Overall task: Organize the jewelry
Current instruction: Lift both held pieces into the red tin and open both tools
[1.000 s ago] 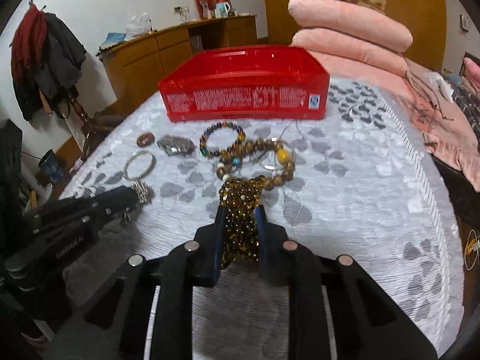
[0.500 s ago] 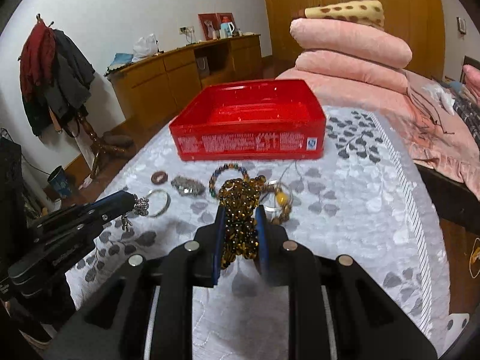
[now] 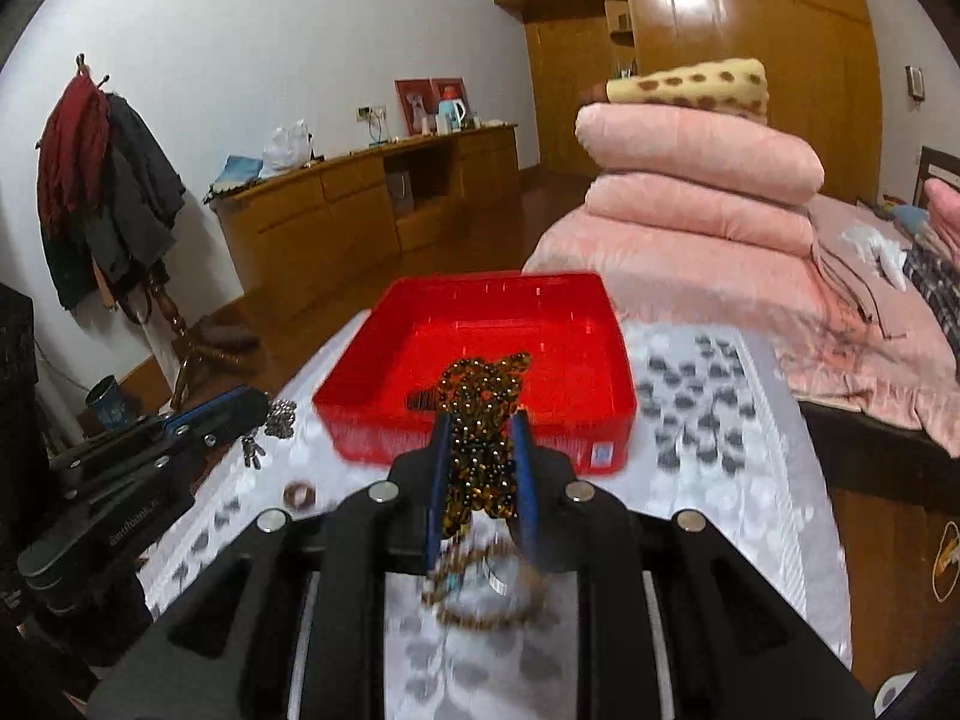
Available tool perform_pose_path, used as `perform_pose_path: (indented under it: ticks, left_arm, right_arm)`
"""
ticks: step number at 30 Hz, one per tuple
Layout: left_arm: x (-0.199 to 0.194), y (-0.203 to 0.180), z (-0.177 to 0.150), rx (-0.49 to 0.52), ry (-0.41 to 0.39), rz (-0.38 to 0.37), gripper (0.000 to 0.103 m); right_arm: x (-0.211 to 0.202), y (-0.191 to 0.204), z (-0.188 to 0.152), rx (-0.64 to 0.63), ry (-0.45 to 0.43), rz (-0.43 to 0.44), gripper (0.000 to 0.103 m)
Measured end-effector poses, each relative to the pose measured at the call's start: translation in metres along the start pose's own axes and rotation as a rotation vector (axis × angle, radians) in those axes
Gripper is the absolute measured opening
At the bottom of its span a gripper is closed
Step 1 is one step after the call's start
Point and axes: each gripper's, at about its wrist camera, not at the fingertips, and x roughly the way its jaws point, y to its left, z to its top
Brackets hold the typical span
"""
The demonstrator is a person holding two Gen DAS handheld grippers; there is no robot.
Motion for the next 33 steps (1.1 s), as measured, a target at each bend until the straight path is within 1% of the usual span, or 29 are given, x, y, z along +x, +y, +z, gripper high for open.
perform_pose_path:
  ticks: [6, 10, 15, 18, 23, 24, 25, 26, 27, 28, 30, 32, 33]
  left_arm:
    - [0.04, 0.003, 0.029, 0.006, -0.006, 0.008, 0.008]
    - [0.075, 0.008, 0.04, -0.001, 0.02, 0.026, 0.008]
    - [0.121, 0.018, 0.04, -0.019, 0.075, 0.044, 0.008]
    - [0.138, 0.02, 0.037, -0.022, 0.102, 0.053, 0.008]
    - [0.152, 0.025, 0.033, -0.022, 0.125, 0.064, 0.008]
    - [0.153, 0.026, 0.032, -0.022, 0.126, 0.067, 0.008]
    - [0.155, 0.027, 0.032, -0.024, 0.126, 0.073, 0.012]
    - [0.156, 0.028, 0.032, -0.029, 0.13, 0.079, 0.017]
    - [0.156, 0.029, 0.032, -0.033, 0.131, 0.079, 0.025]
    - [0.155, 0.03, 0.032, -0.039, 0.131, 0.08, 0.027]
    - [0.152, 0.032, 0.033, -0.044, 0.129, 0.082, 0.027]
    - [0.142, 0.032, 0.036, -0.048, 0.109, 0.074, 0.028]
    - [0.139, 0.033, 0.038, -0.047, 0.1, 0.075, 0.032]
  right_arm:
    - [0.034, -0.007, 0.031, -0.013, 0.001, 0.005, 0.019]
    - [0.065, -0.018, 0.044, 0.009, 0.023, 0.011, 0.019]
    - [0.108, -0.031, 0.05, 0.036, 0.072, 0.027, 0.019]
    - [0.126, -0.036, 0.05, 0.045, 0.098, 0.02, 0.019]
    - [0.145, -0.043, 0.046, 0.057, 0.128, 0.014, 0.02]
    - [0.146, -0.042, 0.044, 0.05, 0.132, 0.003, 0.023]
    - [0.147, -0.043, 0.044, 0.047, 0.128, -0.009, 0.025]
    - [0.146, -0.044, 0.043, 0.052, 0.124, -0.013, 0.029]
    - [0.146, -0.046, 0.043, 0.059, 0.123, -0.012, 0.034]
    - [0.144, -0.048, 0.043, 0.066, 0.12, -0.014, 0.034]
    - [0.137, -0.051, 0.045, 0.076, 0.103, -0.014, 0.034]
    - [0.13, -0.053, 0.046, 0.083, 0.087, -0.016, 0.034]
    - [0.121, -0.054, 0.046, 0.088, 0.071, -0.016, 0.034]
